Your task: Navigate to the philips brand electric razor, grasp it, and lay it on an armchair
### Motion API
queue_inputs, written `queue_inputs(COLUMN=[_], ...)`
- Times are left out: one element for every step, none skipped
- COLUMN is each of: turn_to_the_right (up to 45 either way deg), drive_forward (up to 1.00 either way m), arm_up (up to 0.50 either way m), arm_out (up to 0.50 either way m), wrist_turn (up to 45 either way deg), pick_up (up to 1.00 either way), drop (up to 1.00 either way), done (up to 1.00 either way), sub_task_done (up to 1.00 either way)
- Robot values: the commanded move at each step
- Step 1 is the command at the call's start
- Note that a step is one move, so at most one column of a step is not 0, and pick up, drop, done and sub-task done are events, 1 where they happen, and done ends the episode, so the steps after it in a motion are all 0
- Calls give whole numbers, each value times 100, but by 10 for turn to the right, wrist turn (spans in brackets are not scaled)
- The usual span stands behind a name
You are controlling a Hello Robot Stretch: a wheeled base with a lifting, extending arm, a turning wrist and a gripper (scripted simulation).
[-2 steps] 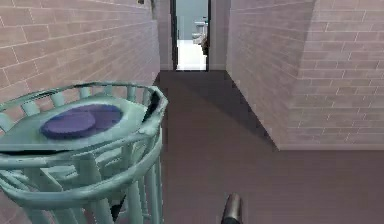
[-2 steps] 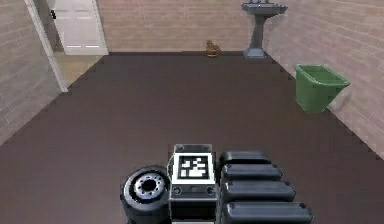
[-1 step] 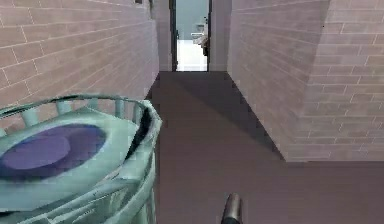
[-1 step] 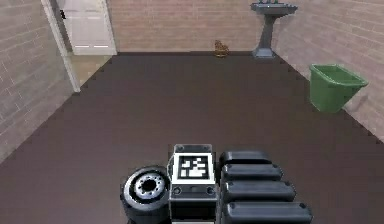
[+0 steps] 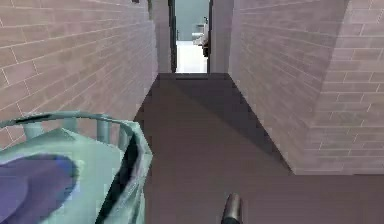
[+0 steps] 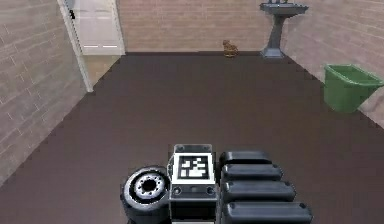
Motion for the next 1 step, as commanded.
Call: queue_inputs(turn_to_the_right=[450], drive_forward=[0], arm_up=[0], arm_out=[0], wrist_turn=[0], pick_up=[0], drop=[0], done=[0], sub_task_done=[0])
